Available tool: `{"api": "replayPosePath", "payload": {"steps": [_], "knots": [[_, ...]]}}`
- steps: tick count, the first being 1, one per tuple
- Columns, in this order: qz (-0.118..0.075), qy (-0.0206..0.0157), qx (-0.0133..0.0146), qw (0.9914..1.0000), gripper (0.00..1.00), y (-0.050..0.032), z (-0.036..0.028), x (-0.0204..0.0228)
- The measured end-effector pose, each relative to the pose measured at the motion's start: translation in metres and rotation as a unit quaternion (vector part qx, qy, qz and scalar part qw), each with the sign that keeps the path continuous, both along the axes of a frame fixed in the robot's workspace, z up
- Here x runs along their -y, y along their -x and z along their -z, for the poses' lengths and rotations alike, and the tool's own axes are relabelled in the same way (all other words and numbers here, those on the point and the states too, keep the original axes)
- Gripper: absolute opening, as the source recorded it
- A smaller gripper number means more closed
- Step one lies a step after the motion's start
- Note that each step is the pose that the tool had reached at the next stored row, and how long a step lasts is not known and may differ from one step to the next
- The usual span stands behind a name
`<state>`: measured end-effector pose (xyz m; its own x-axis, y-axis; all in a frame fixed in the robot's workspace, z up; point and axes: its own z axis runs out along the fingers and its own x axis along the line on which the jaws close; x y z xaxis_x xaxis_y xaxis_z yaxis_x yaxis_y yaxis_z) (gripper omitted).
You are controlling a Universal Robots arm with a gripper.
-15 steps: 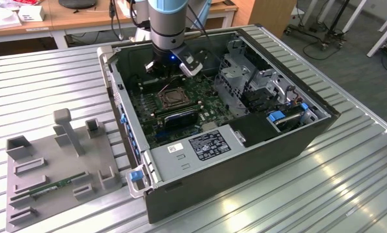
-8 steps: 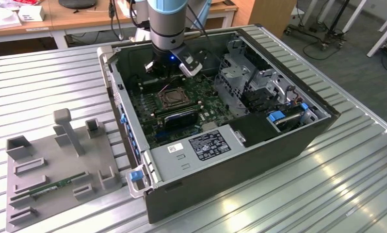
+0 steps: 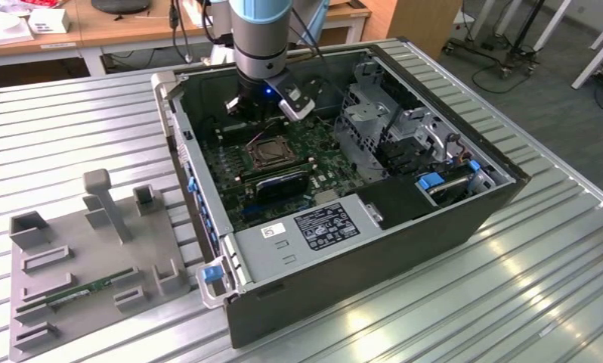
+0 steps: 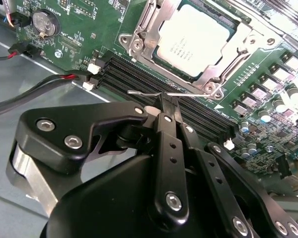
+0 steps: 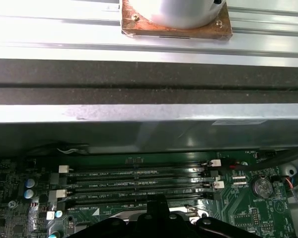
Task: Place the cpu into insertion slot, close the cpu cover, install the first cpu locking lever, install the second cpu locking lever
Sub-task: 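Install the second cpu locking lever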
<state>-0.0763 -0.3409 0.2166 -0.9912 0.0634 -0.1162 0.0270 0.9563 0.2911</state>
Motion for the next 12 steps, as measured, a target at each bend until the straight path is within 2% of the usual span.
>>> {"api": "replayPosePath", "payload": {"steps": [12], "knots": [[0.000,0.0000,0.0000,1.00000,0.11,-0.0046,0.0061,0.0000]]}}
